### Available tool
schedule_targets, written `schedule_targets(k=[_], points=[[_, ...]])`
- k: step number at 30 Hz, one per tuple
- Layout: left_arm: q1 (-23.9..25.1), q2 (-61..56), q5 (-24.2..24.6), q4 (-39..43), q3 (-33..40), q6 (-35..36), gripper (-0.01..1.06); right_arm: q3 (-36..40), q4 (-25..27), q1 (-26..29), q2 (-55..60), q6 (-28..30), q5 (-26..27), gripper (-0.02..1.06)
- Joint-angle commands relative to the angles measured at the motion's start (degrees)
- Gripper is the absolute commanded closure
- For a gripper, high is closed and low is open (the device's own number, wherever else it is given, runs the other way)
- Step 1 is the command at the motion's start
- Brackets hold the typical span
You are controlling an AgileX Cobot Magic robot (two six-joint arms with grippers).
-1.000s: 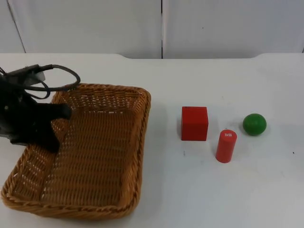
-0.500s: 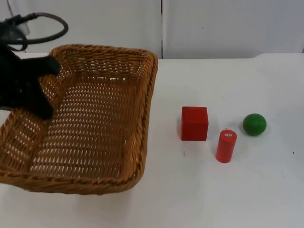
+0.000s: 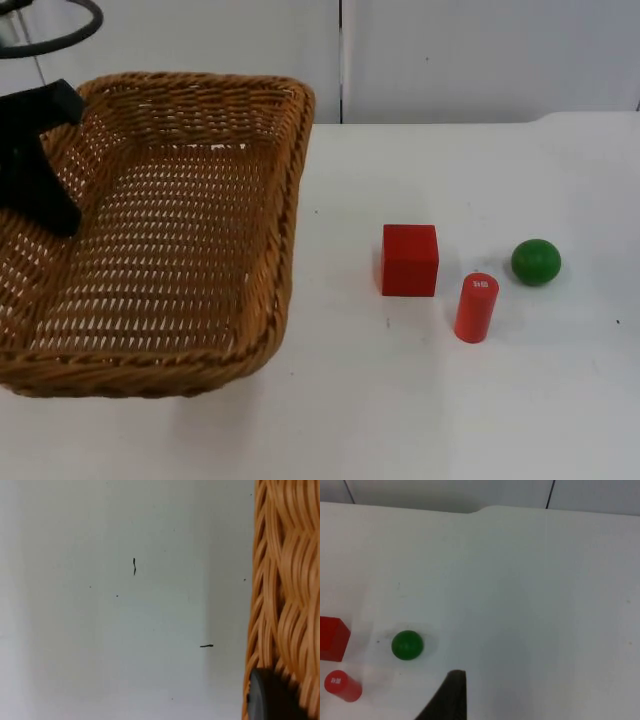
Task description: Pick up the basket with the left hand and place the object to the left of the red cylinder into the basket with the right hand.
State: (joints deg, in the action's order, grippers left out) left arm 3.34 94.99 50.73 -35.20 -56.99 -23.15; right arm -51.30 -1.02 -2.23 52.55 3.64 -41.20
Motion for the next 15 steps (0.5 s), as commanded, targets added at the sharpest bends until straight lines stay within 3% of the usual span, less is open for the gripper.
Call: schedule_targets(k=[1, 15], points=[[0.12, -0.78, 0.76, -3.24, 0.58, -1.65, 1.05, -0.27, -0.23, 0.27, -0.11, 0.23, -0.38, -0.01], [0.12, -0.78, -0.53, -3.37, 1.82, -3.06, 1.05, -0.27, 0.30, 0.27, -0.11, 0.23, -0.22, -0.01]])
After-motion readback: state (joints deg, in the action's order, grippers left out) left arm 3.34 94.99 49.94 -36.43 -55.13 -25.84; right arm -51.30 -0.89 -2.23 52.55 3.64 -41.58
